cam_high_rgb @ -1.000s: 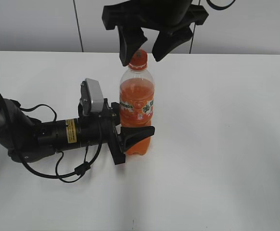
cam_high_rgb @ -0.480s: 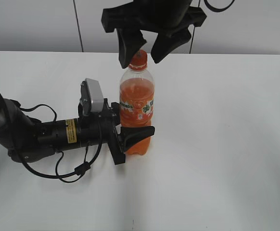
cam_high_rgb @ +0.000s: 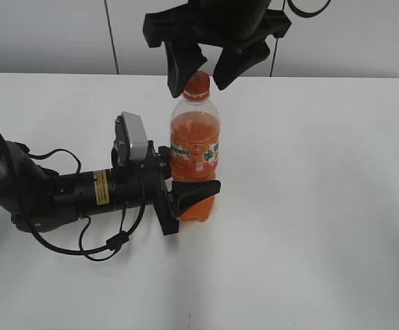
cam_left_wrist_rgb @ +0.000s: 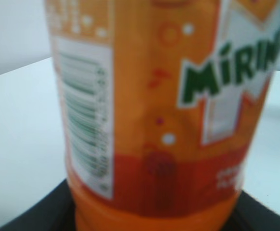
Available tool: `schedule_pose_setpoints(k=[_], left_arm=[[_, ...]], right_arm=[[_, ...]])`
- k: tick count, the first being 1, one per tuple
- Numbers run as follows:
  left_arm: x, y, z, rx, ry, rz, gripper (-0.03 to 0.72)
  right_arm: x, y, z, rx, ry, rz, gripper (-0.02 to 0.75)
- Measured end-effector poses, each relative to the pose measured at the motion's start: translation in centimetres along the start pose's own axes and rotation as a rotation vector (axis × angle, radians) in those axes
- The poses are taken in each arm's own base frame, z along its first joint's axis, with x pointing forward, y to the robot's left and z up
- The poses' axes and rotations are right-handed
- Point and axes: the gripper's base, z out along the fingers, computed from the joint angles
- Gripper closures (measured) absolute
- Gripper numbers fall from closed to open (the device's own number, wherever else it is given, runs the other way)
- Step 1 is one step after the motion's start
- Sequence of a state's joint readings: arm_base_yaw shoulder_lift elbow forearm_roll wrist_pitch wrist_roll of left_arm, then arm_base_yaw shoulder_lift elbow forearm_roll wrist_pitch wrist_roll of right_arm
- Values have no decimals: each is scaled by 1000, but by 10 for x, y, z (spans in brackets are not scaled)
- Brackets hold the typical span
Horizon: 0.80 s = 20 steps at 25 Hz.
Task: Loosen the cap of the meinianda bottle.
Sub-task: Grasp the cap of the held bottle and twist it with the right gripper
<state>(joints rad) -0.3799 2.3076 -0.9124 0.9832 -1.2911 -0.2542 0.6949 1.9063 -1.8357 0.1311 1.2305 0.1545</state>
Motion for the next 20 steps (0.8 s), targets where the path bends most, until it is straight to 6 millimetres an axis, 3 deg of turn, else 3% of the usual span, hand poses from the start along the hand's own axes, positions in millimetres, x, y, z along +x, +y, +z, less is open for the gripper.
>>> schedule_pose_setpoints(k=[11, 15, 20], left_arm=[[0, 0, 0, 0, 0, 0, 302], [0, 0, 0, 0, 0, 0, 302], [0, 0, 0, 0, 0, 0, 302]], right_arm=[[-2, 0, 0, -3, -23, -5, 255], [-2, 0, 0, -3, -23, -21, 322], [-1, 0, 0, 2, -16, -80, 467]])
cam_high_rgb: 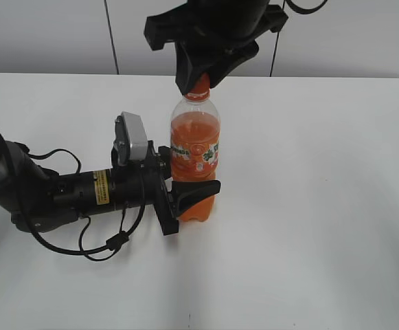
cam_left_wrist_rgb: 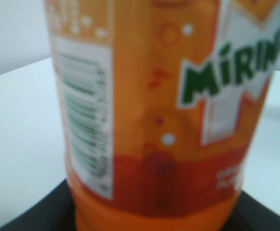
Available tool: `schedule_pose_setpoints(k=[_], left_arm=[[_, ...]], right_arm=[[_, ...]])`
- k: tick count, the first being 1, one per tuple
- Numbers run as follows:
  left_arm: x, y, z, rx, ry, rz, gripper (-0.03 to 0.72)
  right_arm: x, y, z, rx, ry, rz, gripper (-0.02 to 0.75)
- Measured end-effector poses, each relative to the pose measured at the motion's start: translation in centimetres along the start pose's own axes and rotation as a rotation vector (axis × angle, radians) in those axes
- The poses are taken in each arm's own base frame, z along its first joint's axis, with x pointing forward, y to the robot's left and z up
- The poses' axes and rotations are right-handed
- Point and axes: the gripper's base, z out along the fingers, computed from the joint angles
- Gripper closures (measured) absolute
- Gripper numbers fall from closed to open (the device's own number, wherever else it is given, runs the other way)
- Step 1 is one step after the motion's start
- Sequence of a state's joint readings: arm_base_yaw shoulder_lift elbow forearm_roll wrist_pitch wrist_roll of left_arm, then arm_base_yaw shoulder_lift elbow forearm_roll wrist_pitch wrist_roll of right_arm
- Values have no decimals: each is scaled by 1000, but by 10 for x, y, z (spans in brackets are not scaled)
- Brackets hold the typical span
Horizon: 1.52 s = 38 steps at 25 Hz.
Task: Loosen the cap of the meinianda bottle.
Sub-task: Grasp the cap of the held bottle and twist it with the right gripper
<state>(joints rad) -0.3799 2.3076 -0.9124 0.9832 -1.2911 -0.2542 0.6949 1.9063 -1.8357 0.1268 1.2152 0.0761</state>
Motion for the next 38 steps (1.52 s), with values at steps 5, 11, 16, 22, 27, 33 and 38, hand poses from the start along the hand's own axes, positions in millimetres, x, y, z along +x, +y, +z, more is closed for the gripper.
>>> schedule_pose_setpoints(k=[5, 11, 16, 22, 27, 33, 38], left_arm=[[0, 0, 0, 0, 0, 0, 302], [0, 0, 0, 0, 0, 0, 302], [0, 0, 0, 1, 0, 1, 302], [0, 0, 0, 4, 2, 4, 302], [0, 0, 0, 7, 2, 6, 302], [0, 0, 0, 8, 2, 7, 302], [0, 0, 0, 8, 1, 7, 302]], right_arm=[[0, 0, 0, 0, 0, -116, 467], [0, 0, 0, 0, 1, -312, 467], [0, 0, 0, -3, -3, -690, 467], [0, 1, -1, -10, -4, -1088, 467], [0, 1, -1, -8, -1, -1362, 467], [0, -2, -2, 19, 23, -1652, 467], [0, -3, -2, 21, 31, -1941, 467]])
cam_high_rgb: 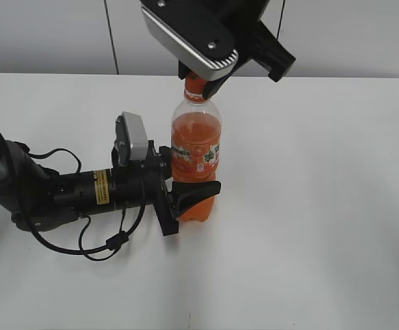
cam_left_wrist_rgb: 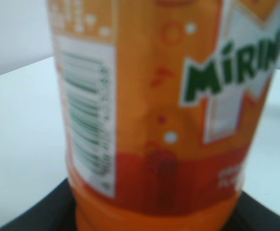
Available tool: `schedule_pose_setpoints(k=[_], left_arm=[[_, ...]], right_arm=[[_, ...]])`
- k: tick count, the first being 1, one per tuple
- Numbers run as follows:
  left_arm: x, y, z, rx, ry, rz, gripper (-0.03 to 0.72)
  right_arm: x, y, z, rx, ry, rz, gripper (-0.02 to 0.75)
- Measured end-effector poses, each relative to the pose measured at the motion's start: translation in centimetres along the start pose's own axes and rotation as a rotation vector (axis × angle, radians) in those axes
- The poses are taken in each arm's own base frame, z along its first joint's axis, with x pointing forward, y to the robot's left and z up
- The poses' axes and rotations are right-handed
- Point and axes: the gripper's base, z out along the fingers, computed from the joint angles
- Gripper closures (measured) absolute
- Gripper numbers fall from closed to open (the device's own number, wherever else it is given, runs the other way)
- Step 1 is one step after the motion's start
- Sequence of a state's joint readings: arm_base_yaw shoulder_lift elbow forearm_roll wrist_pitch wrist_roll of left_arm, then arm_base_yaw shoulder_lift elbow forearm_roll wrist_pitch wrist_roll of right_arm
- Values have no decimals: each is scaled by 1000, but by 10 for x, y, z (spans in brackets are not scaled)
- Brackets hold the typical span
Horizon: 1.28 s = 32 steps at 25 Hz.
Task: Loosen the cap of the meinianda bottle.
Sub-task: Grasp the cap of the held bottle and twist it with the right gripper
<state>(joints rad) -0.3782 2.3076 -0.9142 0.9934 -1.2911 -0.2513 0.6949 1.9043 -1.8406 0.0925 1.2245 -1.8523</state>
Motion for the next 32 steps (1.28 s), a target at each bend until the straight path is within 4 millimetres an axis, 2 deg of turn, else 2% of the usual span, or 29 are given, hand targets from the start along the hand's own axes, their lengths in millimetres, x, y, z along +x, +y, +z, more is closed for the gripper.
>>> schedule_pose_setpoints(k=[6, 13, 28, 32], left_arm=[[0, 0, 0, 0, 0, -2, 302], [0, 0, 0, 0, 0, -2, 302], [0, -2, 1, 19, 4, 3, 302], [0, -2, 1, 19, 4, 2, 302]], right_arm=[[-1, 0, 0, -2, 16, -212, 467], [-6, -2, 0, -7, 36, -331, 467], [-11, 0, -8, -9, 53, -398, 470], [-14, 0, -16, 23, 29, -339, 472]])
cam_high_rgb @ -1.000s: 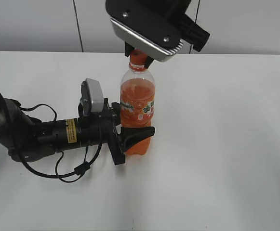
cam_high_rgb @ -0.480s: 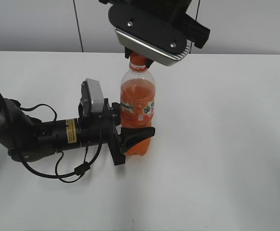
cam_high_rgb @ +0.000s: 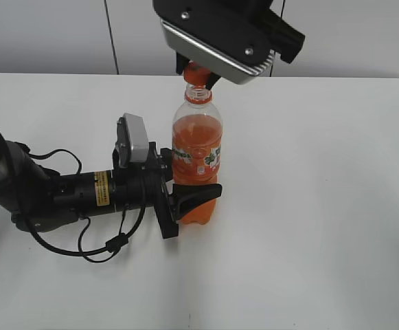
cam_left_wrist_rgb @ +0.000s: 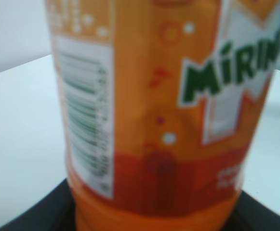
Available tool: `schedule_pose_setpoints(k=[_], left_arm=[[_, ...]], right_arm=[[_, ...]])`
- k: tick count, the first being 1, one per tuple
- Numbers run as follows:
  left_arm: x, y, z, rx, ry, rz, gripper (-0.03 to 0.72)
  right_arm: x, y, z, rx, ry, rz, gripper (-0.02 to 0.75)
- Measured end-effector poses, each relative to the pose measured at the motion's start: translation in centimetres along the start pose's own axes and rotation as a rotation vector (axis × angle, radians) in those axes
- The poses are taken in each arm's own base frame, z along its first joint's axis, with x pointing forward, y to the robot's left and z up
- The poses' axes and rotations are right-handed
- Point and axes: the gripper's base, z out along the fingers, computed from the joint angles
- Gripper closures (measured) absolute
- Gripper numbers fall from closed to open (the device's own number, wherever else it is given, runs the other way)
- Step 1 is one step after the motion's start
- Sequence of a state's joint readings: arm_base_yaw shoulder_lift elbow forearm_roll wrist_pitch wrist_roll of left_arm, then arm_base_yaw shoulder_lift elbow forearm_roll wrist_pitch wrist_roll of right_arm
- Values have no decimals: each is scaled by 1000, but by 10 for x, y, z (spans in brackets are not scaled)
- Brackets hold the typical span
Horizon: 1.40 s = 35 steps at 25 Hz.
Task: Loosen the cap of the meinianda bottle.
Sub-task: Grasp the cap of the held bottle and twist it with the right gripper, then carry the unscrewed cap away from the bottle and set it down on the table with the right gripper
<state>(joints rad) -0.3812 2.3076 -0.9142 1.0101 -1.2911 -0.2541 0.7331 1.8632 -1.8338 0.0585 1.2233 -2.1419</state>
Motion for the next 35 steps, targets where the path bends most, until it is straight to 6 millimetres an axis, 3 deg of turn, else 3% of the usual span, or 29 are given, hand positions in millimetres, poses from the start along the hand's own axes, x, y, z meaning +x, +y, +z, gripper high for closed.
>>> schedule_pose_setpoints(k=[8, 12, 17, 23, 27, 30, 35], left_arm=[[0, 0, 0, 0, 0, 0, 302], [0, 0, 0, 0, 0, -1, 302], [0, 0, 0, 0, 0, -1, 302], [0, 0, 0, -1, 0, -1, 302], [0, 0, 0, -4, -1, -3, 302], [0, 0, 0, -4, -1, -3, 302], [0, 0, 0, -5, -1, -4, 302]], right_arm=[[1, 0, -2, -1, 13, 118, 472], [-1, 2, -20, 35, 34, 250, 472], [-1, 1, -47, 111, 48, 712, 472], [4, 2, -51, 155, 59, 1442, 472], [2, 1, -51, 164, 5, 1834, 475], [0, 0, -51, 152, -44, 2048, 475], [-4, 3, -42, 93, -75, 2251, 475]])
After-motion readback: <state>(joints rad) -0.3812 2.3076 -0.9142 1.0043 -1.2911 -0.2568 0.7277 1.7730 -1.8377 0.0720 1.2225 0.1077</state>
